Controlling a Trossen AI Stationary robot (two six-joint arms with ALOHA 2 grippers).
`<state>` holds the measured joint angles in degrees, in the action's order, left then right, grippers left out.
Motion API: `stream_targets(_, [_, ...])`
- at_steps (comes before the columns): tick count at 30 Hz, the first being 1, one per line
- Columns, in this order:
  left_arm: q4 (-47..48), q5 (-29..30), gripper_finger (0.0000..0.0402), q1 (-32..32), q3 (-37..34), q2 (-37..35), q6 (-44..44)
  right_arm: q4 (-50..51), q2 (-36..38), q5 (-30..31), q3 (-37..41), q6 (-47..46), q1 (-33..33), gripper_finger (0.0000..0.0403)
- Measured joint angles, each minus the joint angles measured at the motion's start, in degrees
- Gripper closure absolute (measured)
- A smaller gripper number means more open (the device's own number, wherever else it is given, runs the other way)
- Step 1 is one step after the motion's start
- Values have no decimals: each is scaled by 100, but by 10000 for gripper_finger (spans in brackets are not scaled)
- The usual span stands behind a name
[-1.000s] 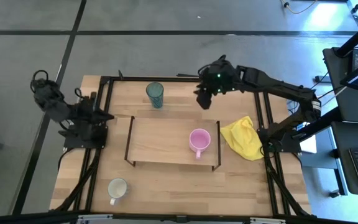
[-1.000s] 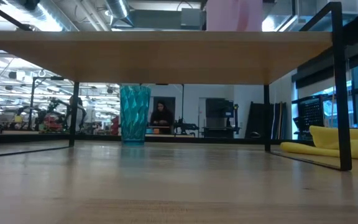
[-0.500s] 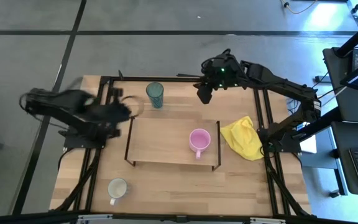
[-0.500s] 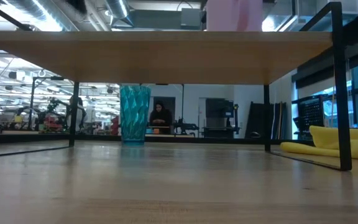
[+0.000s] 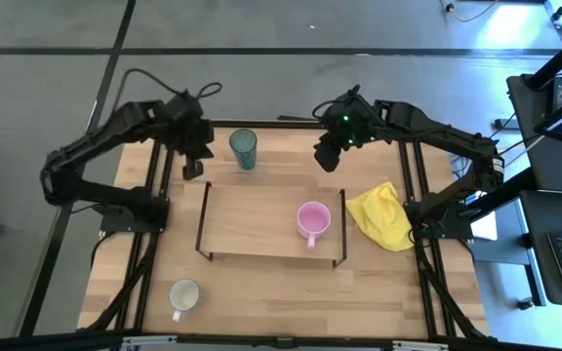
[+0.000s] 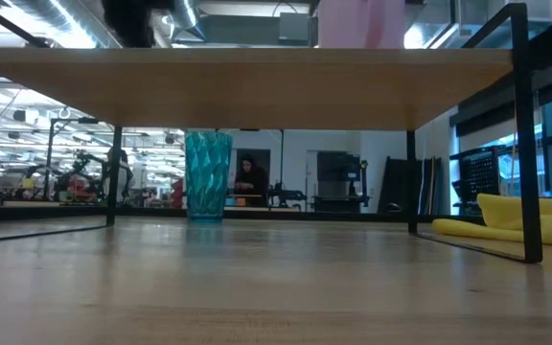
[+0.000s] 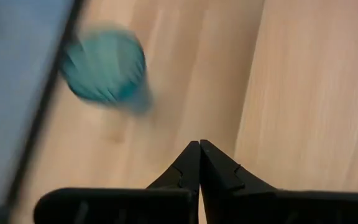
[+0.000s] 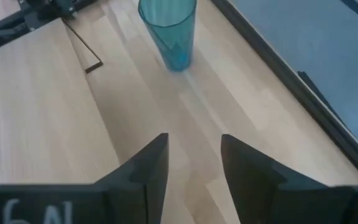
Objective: Stack small to large cups/mugs on shelf
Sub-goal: Put the blue cup on the shelf
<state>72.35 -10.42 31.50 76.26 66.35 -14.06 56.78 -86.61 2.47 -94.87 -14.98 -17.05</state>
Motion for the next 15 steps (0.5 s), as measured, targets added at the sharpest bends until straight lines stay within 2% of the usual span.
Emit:
stream_targets(6, [-67, -336, 401, 97, -845, 249, 359, 1, 0, 79, 0, -50, 4, 254])
stream_targets(10, [-273, -687, 401, 86, -943, 260, 534, 4, 0, 91, 0, 22, 4, 254])
stream_targets(15, [-36, -757, 401, 86, -956, 264, 630, 11, 0, 95, 0, 68, 6, 254])
